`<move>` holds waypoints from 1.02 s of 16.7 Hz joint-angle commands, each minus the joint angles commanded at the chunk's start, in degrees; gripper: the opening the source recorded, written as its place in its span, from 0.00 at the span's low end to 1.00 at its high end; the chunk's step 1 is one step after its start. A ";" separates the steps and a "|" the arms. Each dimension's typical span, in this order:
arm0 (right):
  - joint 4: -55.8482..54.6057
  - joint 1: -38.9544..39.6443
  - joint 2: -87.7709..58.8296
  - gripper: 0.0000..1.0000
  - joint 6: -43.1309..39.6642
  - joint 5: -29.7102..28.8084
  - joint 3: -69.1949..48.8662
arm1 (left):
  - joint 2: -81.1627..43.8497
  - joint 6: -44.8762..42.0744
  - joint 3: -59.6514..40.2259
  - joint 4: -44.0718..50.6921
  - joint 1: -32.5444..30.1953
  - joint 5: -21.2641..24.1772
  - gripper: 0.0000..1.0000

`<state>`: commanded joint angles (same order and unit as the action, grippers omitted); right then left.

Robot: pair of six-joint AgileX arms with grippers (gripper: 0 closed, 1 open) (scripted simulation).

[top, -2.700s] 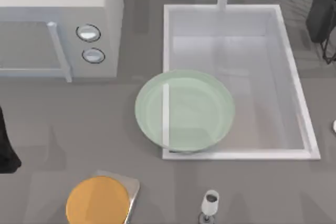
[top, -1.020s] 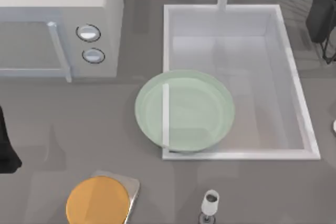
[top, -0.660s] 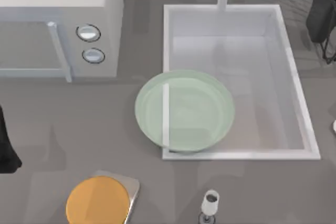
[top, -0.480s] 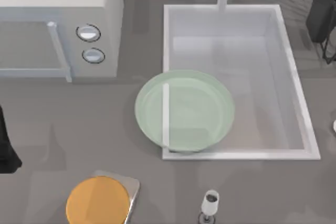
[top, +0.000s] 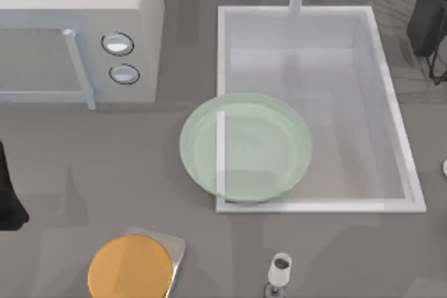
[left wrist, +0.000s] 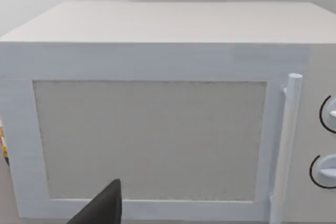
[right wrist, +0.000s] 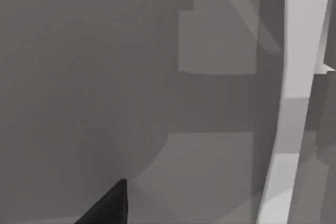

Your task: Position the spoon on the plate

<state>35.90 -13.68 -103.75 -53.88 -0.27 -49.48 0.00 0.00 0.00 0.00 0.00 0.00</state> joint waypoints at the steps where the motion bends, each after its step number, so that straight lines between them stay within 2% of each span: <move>1: 0.00 0.00 0.00 1.00 0.00 0.00 0.00 | 0.00 0.00 0.00 0.00 0.00 0.00 1.00; 2: 0.00 0.00 0.00 1.00 0.00 0.00 0.00 | 0.00 0.00 0.00 0.00 0.00 0.00 1.00; 15: 0.00 0.00 0.00 0.02 0.00 0.00 0.00 | 0.00 0.00 0.00 0.00 0.00 0.00 1.00; 17: 0.00 0.00 0.00 0.00 0.00 0.00 0.00 | 0.00 0.00 0.00 0.00 0.00 0.00 1.00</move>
<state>35.90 -13.68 -103.75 -53.88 -0.27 -49.48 0.00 0.00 0.00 0.00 0.00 0.00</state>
